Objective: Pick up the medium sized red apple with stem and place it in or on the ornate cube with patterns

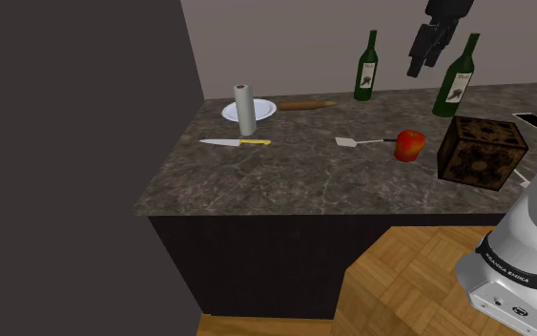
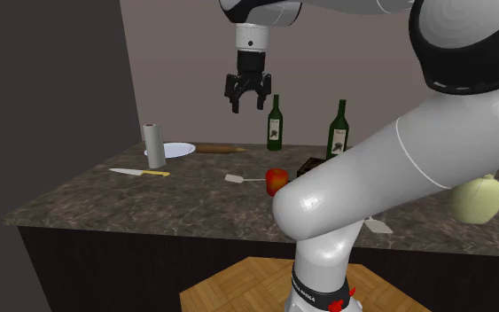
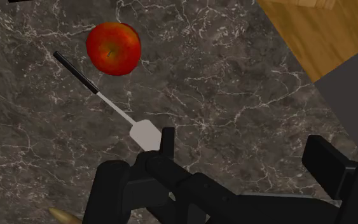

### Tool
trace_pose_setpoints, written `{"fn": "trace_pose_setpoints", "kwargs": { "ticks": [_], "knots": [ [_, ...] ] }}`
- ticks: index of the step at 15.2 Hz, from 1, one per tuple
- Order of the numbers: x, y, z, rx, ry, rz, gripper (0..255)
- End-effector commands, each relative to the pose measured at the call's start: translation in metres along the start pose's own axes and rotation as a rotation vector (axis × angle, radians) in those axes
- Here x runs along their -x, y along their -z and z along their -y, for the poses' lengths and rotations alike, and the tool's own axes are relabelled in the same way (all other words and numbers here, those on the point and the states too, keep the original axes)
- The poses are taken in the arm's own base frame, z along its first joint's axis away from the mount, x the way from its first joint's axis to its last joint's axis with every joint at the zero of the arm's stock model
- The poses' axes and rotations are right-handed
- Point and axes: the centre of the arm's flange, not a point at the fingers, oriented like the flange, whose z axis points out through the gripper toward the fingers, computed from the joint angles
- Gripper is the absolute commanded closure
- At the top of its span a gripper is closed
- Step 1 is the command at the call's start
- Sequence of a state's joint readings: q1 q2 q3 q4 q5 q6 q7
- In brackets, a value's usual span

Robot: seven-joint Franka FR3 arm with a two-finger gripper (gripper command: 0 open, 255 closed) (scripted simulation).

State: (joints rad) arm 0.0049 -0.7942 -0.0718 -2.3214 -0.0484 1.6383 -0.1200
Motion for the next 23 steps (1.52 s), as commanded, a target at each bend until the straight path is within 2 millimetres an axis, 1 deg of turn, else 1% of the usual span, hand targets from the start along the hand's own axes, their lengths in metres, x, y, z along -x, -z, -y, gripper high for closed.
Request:
{"fn": "trace_pose_setpoints", "kwargs": {
  "ticks": [1, 18, 19, 23],
  "knots": [
    [0.0, 0.0, 0.0, 0.0, 0.0, 0.0, 0],
    [0.008, -0.175, -0.138, 0.012, -0.036, 0.02, 0],
    [0.008, -0.182, -0.143, 0.013, -0.037, 0.021, 0],
    [0.009, -0.203, -0.144, 0.013, -0.037, 0.021, 0]
  ]
}}
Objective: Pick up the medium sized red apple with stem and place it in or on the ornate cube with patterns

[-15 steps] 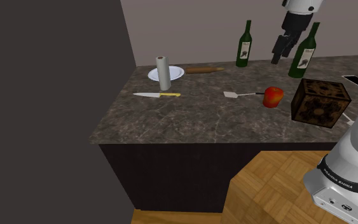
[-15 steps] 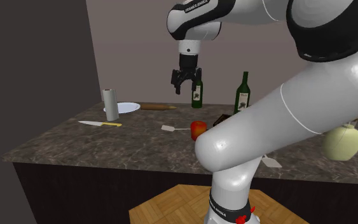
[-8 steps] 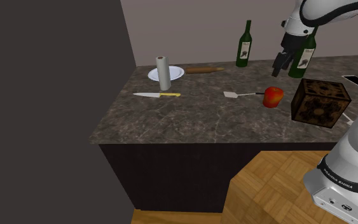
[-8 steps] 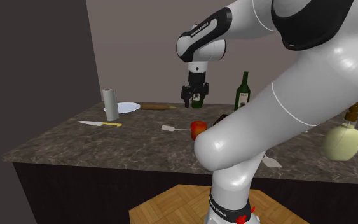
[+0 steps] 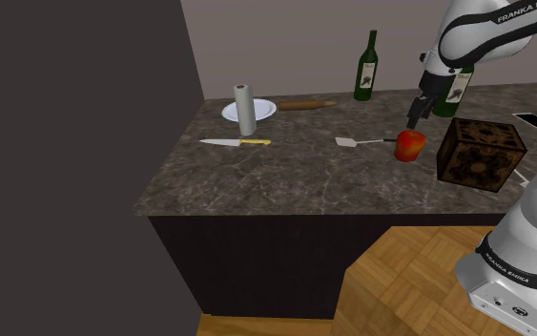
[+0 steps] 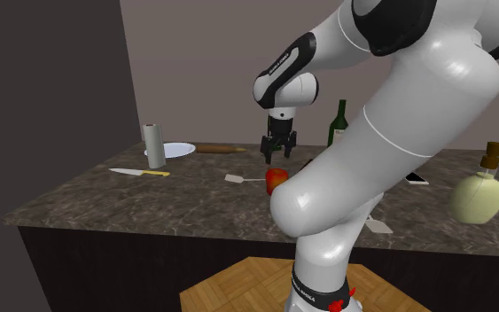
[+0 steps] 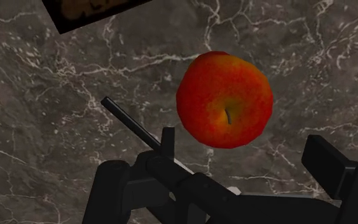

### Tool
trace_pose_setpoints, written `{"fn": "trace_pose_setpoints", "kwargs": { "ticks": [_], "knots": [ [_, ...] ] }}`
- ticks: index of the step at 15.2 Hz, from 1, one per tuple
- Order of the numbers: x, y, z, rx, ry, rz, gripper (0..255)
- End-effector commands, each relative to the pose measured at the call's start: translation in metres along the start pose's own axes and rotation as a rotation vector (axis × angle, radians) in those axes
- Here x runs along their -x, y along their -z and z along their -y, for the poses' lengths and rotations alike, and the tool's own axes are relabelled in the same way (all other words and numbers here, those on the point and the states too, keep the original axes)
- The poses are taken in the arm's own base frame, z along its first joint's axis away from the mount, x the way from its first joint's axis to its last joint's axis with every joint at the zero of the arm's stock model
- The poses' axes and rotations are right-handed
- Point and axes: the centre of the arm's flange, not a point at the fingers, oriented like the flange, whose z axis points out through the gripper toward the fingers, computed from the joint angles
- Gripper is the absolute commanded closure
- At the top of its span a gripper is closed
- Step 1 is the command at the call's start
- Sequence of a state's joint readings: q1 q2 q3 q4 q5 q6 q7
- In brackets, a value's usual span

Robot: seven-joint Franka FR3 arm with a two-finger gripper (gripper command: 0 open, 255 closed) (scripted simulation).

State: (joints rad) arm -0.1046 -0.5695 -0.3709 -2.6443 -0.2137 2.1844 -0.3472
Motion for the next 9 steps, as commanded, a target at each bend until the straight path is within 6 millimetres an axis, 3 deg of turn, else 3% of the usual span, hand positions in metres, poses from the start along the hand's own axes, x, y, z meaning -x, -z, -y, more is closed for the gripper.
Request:
{"fn": "trace_pose_setpoints", "kwargs": {
  "ticks": [1, 4, 9],
  "knots": [
    [0.0, -0.011, 0.0, 0.0, 0.0, -0.001, 0],
    [0.0, -0.024, 0.0, 0.0, 0.0, -0.001, 0],
    [0.0, -0.024, 0.0, 0.0, 0.0, -0.001, 0]
  ]
}}
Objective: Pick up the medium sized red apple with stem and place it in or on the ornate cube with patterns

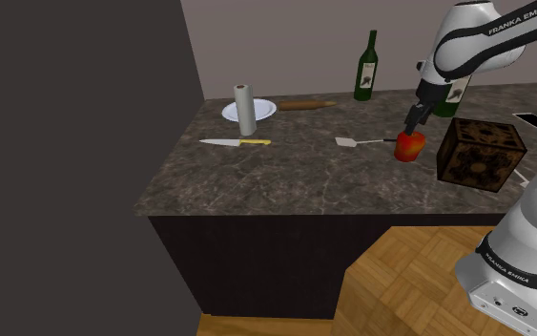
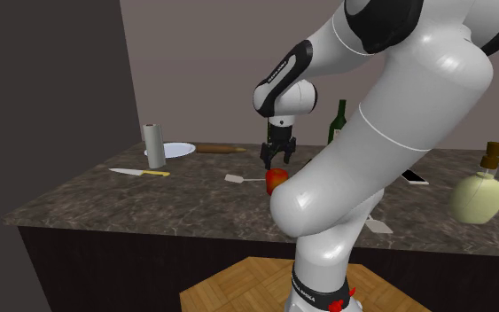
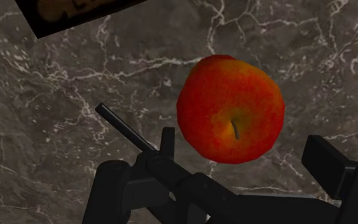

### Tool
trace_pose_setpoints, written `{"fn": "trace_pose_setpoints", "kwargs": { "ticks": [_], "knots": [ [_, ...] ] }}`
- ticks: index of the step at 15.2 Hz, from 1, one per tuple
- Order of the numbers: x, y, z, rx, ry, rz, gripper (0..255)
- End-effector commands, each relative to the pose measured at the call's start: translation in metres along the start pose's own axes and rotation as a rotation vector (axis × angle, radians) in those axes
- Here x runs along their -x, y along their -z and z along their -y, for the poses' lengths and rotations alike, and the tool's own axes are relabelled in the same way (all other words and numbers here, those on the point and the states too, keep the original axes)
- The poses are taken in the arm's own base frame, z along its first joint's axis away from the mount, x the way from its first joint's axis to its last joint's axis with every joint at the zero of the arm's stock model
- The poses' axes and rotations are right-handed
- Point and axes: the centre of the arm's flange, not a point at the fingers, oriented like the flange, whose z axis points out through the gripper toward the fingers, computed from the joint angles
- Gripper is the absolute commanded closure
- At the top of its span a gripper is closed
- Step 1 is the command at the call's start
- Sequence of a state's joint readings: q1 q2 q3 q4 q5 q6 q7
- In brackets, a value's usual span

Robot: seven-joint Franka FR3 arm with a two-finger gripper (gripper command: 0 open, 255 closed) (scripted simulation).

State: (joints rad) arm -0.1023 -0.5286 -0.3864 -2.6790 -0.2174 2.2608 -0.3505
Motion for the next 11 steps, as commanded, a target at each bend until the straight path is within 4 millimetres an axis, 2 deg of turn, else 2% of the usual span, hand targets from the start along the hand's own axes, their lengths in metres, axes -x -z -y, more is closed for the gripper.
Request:
{"fn": "trace_pose_setpoints", "kwargs": {
  "ticks": [1, 2, 3, 11],
  "knots": [
    [0.0, -0.0001, 0.0, 0.0, 0.0, 0.0, 0],
    [0.0, -0.0001, 0.0, 0.0, 0.0, 0.0, 0],
    [0.0, -0.0001, 0.0, 0.0, 0.0, 0.0, 255],
    [0.0, -0.0001, 0.0, 0.0, 0.0, 0.0, 255]
  ]
}}
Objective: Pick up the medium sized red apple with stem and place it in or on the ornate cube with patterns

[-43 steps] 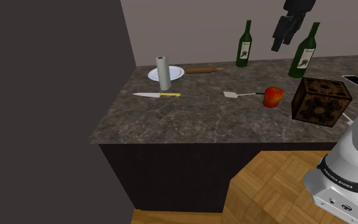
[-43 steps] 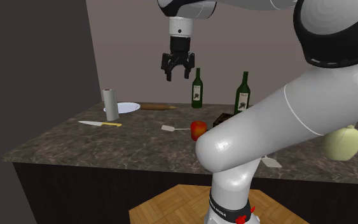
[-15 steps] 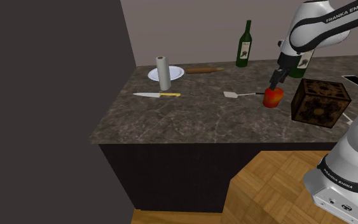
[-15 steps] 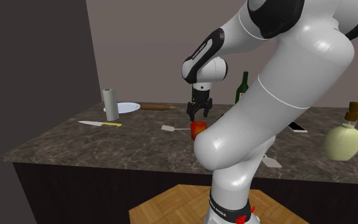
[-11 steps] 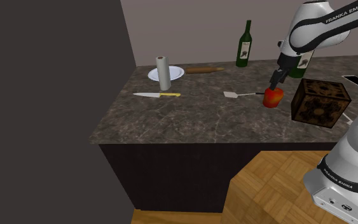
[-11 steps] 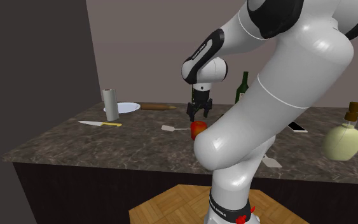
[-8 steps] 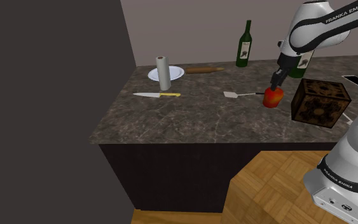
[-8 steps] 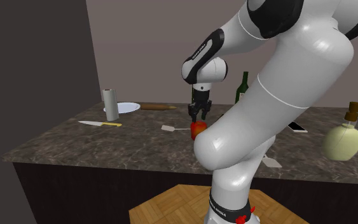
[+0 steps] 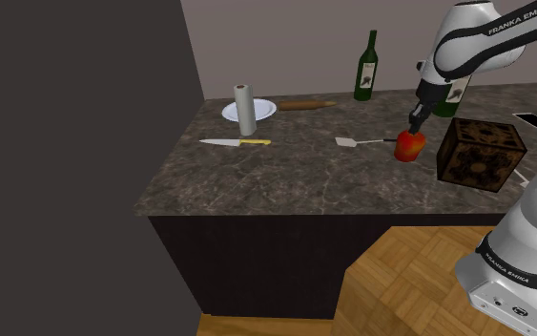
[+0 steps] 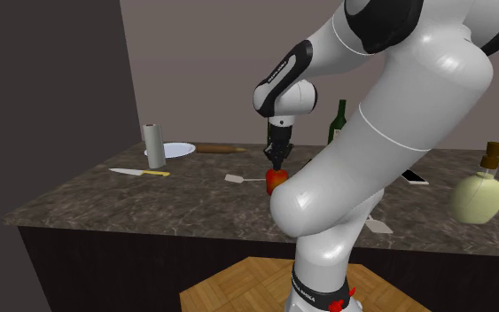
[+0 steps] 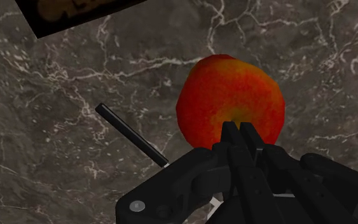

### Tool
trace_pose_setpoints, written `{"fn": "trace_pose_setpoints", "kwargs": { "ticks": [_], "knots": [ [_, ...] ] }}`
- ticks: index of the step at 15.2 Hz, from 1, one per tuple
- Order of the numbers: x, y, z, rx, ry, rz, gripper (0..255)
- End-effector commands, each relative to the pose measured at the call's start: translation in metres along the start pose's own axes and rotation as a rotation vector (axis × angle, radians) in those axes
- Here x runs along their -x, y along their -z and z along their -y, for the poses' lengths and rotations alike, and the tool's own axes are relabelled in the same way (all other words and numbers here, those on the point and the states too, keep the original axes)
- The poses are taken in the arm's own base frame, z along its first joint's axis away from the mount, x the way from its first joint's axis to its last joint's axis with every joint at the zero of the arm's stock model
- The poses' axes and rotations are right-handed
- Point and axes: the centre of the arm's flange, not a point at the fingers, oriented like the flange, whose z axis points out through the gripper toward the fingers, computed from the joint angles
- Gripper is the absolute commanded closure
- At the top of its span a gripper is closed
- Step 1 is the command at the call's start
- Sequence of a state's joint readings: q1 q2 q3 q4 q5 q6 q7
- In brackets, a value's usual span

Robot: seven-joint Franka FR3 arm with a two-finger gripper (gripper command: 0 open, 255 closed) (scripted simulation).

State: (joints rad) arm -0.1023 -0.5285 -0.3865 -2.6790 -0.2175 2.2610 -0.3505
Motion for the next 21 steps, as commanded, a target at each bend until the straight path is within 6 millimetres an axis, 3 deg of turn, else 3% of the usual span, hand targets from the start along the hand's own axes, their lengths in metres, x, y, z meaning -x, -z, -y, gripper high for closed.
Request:
{"fn": "trace_pose_setpoints", "kwargs": {
  "ticks": [1, 21],
  "knots": [
    [0.0, 0.0, 0.0, 0.0, 0.0, 0.0, 255],
    [-0.009, 0.105, -0.002, 0.0, 0.0, 0.0, 255]
  ]
}}
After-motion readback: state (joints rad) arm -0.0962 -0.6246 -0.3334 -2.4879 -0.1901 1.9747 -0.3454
